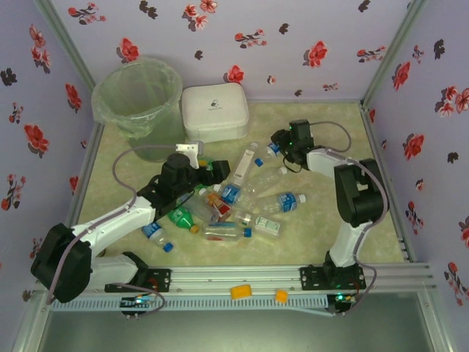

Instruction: Put the plastic bottles in the bin

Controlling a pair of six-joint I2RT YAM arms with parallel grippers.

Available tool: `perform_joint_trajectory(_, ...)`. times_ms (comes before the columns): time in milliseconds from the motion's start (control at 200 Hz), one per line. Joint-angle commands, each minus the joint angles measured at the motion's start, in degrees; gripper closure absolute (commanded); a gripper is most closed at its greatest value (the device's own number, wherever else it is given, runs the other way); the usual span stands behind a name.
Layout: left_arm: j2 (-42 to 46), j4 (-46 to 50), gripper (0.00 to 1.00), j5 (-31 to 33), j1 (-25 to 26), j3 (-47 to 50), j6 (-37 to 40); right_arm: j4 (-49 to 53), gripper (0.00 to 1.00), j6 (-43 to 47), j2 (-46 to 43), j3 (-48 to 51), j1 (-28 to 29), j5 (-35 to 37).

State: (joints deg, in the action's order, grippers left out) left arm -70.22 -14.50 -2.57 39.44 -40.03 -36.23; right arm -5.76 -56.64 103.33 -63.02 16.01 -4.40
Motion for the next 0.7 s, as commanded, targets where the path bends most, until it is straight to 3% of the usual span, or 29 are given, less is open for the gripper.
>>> perform_joint_trajectory(0, -0.22, -0.43, 0.00, -4.05, 0.29, -2.79, 2.84, 2.08, 0.44, 5.67, -6.92, -2.29, -0.16, 0.73)
perform_joint_trajectory(350, -10.07, 2.46, 0.00, -17.58, 2.58, -13.68, 8.28, 11.67, 0.45, 16.65, -22.32, 0.89, 0.53, -9.44)
perform_joint_trajectory(695, -20.59, 3.56, 0.07, -21.38, 6.80, -22.57, 9.42, 13.63, 0.45, 17.17, -27.44, 3.51, 0.63, -16.46)
